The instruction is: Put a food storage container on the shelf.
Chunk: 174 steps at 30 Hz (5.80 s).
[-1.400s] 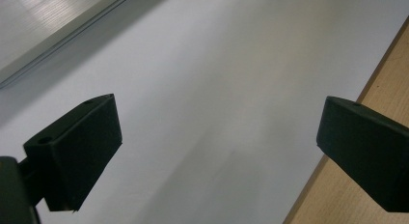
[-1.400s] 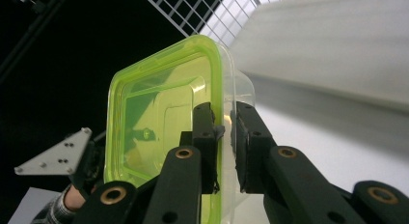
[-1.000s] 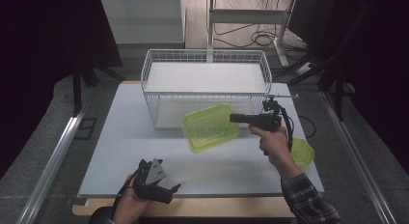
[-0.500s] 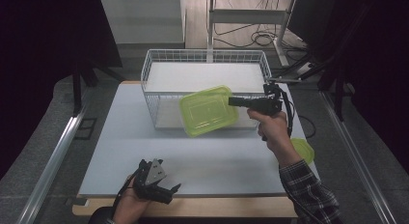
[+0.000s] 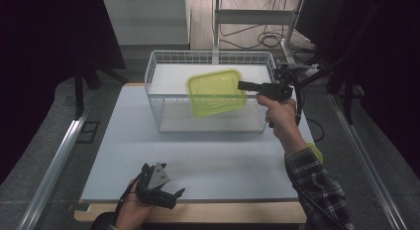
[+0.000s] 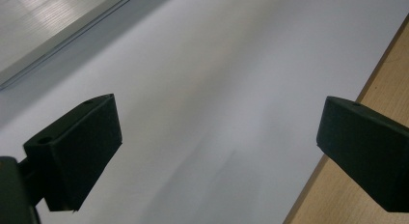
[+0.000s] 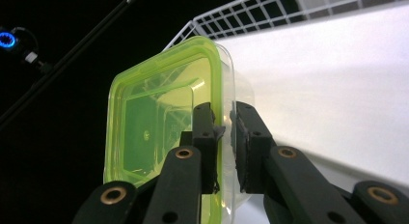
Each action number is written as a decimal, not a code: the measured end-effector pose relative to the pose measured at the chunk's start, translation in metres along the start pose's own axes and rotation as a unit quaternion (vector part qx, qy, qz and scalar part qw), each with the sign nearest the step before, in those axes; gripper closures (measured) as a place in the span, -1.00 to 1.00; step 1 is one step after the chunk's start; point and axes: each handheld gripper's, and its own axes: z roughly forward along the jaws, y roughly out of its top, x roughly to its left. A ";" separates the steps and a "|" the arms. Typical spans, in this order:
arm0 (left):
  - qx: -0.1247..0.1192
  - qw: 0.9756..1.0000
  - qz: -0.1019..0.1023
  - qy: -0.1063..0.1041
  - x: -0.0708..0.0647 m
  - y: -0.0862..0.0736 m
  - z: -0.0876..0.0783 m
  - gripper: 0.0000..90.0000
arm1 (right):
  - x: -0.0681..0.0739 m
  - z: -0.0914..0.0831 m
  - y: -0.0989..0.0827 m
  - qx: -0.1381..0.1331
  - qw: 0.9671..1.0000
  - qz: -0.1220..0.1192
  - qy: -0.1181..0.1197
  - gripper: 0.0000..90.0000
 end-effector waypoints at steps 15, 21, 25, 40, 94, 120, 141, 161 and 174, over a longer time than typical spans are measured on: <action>0.005 1.000 -0.002 -0.008 0.000 -0.001 0.001 -0.96 | -0.006 0.014 0.025 -0.030 0.999 0.017 -0.037 0.78; 0.006 1.000 0.000 -0.009 0.000 -0.001 0.001 -0.96 | -0.007 0.022 0.030 -0.039 0.998 0.020 -0.053 0.78; 0.007 1.000 0.000 -0.009 0.000 -0.001 0.001 -0.96 | -0.009 0.027 0.033 -0.042 0.996 0.023 -0.072 0.77; 0.012 1.000 0.004 -0.011 0.000 -0.001 0.001 -0.96 | -0.012 0.038 0.032 -0.048 0.993 0.009 -0.112 0.73; -0.001 1.000 -0.005 -0.020 0.001 -0.001 0.000 -0.96 | 0.012 0.027 0.010 -0.011 0.975 -0.159 -0.152 -0.41; -0.033 0.998 -0.029 -0.039 0.005 -0.002 -0.001 -1.00 | 0.016 0.006 -0.056 0.034 0.964 -0.234 -0.122 -0.78; -0.014 1.000 0.002 -0.023 0.000 -0.001 0.003 -1.00 | -0.005 -0.015 -0.112 0.045 0.959 -0.254 -0.114 -0.86; -0.016 1.000 0.004 -0.022 0.000 -0.001 0.002 -1.00 | -0.010 -0.026 -0.157 0.068 0.955 -0.259 -0.126 -0.84; -0.012 1.000 0.008 -0.021 -0.001 -0.001 0.003 -1.00 | -0.022 -0.037 -0.189 0.086 0.952 -0.255 -0.143 -0.84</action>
